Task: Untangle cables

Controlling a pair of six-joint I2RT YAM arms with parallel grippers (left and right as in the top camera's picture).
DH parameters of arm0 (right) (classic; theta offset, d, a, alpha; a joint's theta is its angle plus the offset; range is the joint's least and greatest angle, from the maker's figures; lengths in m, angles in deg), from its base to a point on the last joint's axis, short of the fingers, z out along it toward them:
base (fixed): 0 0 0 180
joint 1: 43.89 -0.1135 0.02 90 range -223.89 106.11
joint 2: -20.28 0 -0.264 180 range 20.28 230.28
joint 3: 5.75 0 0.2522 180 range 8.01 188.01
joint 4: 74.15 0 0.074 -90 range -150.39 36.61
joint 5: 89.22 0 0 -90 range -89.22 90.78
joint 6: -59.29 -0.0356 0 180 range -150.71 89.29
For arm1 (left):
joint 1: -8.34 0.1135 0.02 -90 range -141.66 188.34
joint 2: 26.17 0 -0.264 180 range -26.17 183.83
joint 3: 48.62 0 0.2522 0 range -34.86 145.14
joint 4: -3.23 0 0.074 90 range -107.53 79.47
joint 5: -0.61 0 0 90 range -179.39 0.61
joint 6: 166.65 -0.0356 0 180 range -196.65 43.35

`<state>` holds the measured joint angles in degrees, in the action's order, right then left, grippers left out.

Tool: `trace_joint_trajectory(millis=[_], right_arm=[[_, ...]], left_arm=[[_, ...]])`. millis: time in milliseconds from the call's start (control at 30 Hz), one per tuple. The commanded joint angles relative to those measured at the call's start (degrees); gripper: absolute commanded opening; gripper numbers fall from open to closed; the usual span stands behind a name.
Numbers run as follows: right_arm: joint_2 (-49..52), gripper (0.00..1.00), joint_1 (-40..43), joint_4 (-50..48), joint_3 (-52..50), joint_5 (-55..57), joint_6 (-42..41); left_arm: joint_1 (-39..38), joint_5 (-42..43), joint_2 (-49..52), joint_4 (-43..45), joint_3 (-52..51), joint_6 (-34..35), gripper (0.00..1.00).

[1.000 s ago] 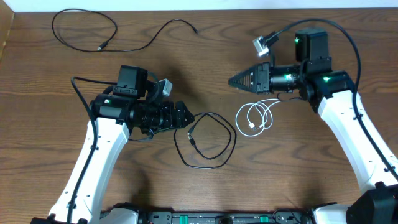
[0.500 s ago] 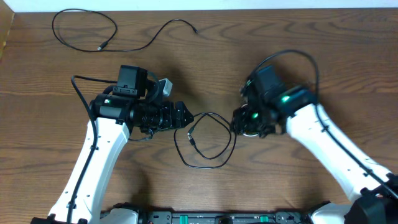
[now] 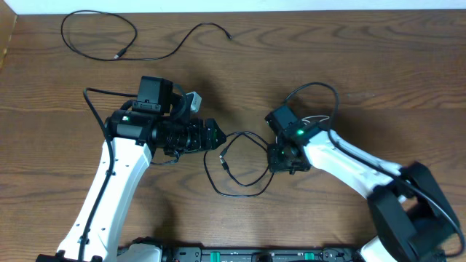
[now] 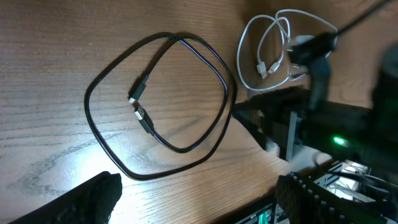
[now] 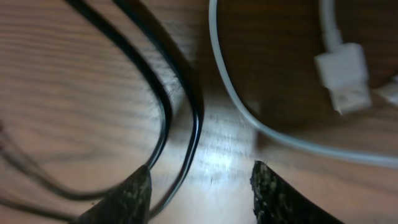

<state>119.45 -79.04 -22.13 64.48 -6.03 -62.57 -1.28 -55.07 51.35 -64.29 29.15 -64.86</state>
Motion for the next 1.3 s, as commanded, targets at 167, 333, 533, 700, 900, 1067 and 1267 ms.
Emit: trace_joint_trajectory(millis=[167, 333, 533, 700, 900, 1067, 1267], right_arm=[[6.51, 0.38, -0.07, -5.55, 0.87, -5.14, 3.65], [8.96, 0.33, -0.13, -5.90, 0.87, -1.81, 3.65], [12.26, 0.17, -0.13, -5.88, 1.11, 1.05, 3.65], [12.28, 0.01, -0.39, -5.70, 1.57, 1.33, 3.67], [11.91, 0.01, 0.61, -4.90, 4.48, -12.76, 5.81], [10.73, 0.01, 5.66, -8.24, 9.44, -39.21, 5.79], [10.71, 0.01, 10.23, -13.64, 10.10, -55.56, 5.77]], left_arm=[[0.24, -0.52, 0.09, -0.15, -0.02, -0.11, 0.85], [0.24, -0.52, 0.09, -0.15, -0.02, -0.11, 0.85], [0.24, -0.52, 0.09, -0.15, -0.02, -0.11, 0.85], [0.24, -0.50, 0.09, -0.15, -0.02, -0.11, 0.85], [0.24, -0.50, 0.09, -0.17, -0.02, -0.09, 0.85], [0.24, -0.48, 0.09, -0.20, -0.02, 2.29, 0.85], [0.24, -0.48, 0.09, -0.63, -0.02, 2.27, 0.85]])
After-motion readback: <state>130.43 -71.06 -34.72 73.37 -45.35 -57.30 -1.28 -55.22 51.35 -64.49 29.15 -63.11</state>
